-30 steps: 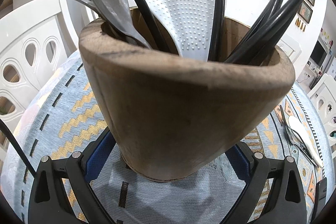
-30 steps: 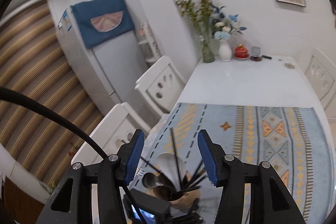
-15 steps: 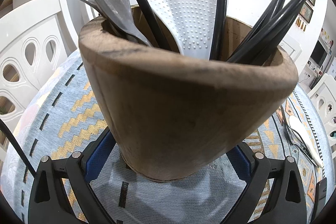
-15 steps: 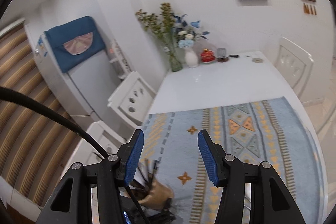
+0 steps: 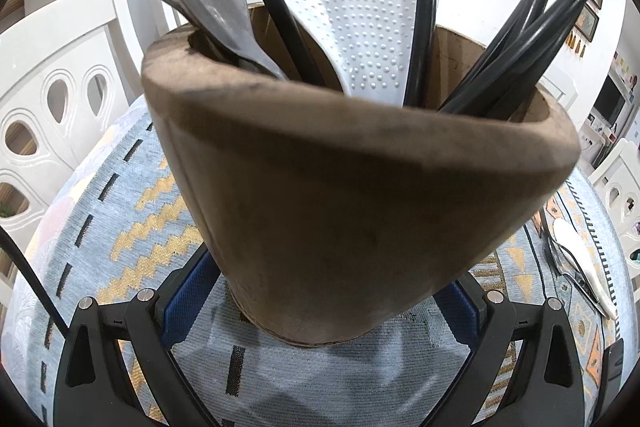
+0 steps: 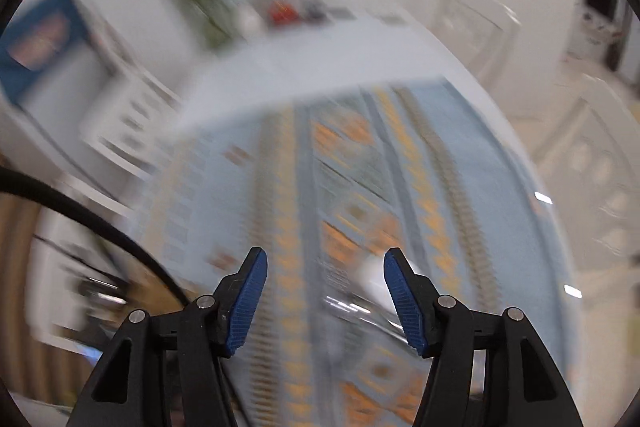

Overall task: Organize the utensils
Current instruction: 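Move the right gripper to the runner and grasp the metal fork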

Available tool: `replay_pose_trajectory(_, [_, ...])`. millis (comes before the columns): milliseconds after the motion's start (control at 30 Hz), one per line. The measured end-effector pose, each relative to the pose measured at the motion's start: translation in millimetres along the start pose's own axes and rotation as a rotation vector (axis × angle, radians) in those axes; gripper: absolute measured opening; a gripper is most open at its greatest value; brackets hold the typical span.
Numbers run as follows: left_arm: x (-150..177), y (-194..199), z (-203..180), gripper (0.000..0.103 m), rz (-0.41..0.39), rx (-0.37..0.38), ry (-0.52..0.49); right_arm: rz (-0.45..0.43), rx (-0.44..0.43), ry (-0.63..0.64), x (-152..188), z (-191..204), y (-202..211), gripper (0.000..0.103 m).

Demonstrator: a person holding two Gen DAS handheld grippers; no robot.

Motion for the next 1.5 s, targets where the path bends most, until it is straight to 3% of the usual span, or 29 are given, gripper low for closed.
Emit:
replay_pose_trajectory(267, [-1.1, -4.8, 0.1, 0.1, 0.005, -0.005, -0.003, 0.11, -0.055, -0.086, 26.0, -31.6, -49.6, 0.049])
replay_pose_trajectory(500, [-0.9, -6.9, 0.3, 0.1, 0.007, -0.006, -0.004, 0.169, -0.103, 0.028, 30.7, 2.8, -73.0, 0.048])
replay_pose_trajectory(633, [-0.6, -7.3, 1.7, 0.1, 0.007, -0.004, -0.003, 0.2, -0.082, 0.074, 24.6, 19.0, -99.5, 0.048])
replay_pose_trajectory(800, [0.4, -7.7, 4.3, 0.1, 0.008, 0.001, 0.0, 0.241, -0.062, 0.076, 20.1, 23.5, -124.7, 0.029])
replay_pose_trajectory(900, [0.5, -8.1, 5.5, 0.1, 0.008, 0.003, 0.002, 0.221, -0.04, 0.07, 15.9, 19.1, -129.4, 0.016])
replay_pose_trajectory(1167, [0.6, -8.2, 5.8, 0.1, 0.008, 0.003, 0.002, 0.22, -0.099, 0.032, 3.5, 0.6, -125.5, 0.008])
replay_pose_trajectory(1367, [0.7, -8.3, 6.5, 0.1, 0.008, 0.002, 0.001, 0.248, -0.144, -0.014, 2.2, -10.3, -131.0, 0.007])
replay_pose_trajectory(1500, [1.3, -8.2, 7.6, 0.1, 0.01, 0.0, 0.0, 0.274, -0.079, 0.07, 9.6, -1.5, -140.4, 0.007])
Point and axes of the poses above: each gripper's, at about its wrist camera, not at the fingertips, and y roughly against the way its jaws point, z to its left, x to its underside, the point moved 6 cm from there along -y, roughly the way its jaws point, and after that the axes turned 3 degrees about z, right-handed, at the moved point
